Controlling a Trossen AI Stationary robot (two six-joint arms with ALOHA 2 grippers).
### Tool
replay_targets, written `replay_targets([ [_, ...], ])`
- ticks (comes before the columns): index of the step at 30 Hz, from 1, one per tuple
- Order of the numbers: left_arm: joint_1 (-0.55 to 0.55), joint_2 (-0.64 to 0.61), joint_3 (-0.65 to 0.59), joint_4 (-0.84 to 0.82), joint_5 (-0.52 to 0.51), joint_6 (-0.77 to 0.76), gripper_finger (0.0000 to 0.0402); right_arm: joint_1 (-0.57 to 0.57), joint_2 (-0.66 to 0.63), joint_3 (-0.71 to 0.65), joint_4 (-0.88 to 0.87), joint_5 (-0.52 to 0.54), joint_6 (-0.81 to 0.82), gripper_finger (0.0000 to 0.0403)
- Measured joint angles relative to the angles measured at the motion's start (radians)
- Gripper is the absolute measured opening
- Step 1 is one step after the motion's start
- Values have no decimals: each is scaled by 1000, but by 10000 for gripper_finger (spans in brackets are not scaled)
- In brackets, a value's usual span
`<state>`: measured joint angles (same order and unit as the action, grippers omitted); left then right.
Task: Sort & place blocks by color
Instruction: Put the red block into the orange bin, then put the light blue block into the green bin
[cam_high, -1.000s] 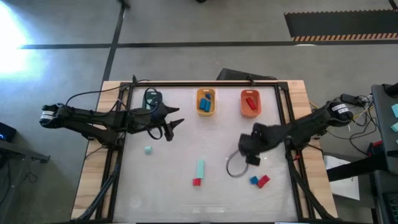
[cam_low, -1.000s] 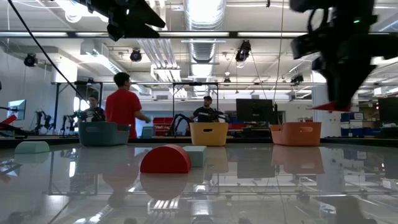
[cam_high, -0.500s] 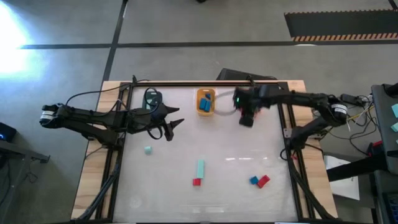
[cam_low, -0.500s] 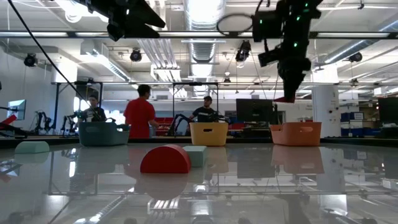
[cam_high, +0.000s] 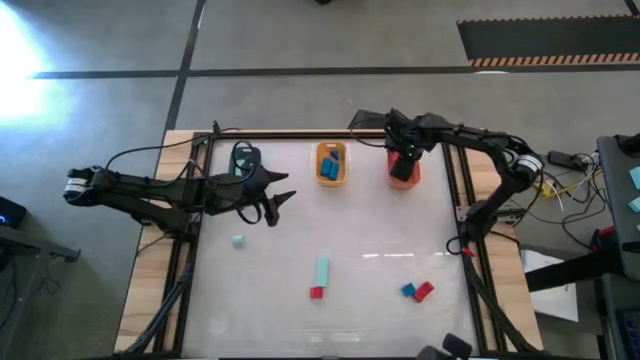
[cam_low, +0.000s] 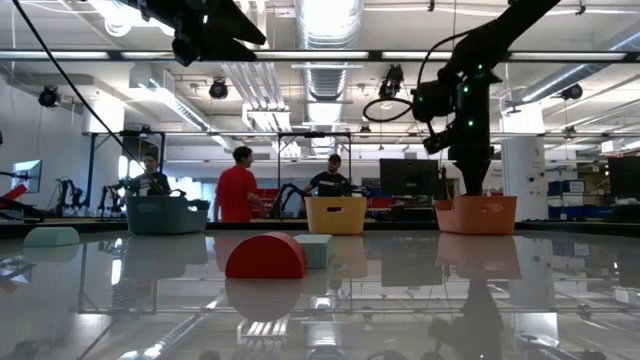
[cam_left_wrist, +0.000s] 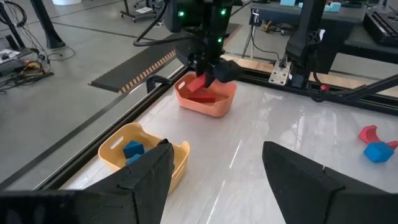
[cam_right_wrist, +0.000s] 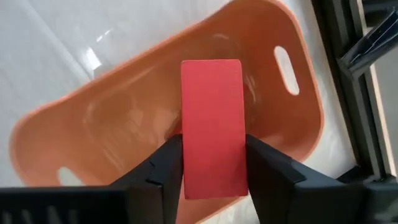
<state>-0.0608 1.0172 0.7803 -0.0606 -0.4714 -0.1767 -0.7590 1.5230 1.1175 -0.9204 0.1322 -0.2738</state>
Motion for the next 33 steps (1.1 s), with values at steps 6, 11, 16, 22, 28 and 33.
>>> replay_targets([
  [6,0,0,0,0,0,0,231,-8,17,7,14,0,0,194],
  [11,0,0,-1,-1,0,-10,231,-5,-33,7,11,-3,23,199],
  [16,0,16,-2,-71,0,-111,231,37,-122,1,13,-104,104,185],
  [22,0,88,-2,-296,-9,-357,231,182,-269,-61,98,-133,207,166],
  [28,-20,205,10,-598,64,-694,231,363,-422,-160,273,-132,285,148],
  [33,-57,292,20,-947,195,-1009,231,494,-515,-210,366,-129,300,135],
])
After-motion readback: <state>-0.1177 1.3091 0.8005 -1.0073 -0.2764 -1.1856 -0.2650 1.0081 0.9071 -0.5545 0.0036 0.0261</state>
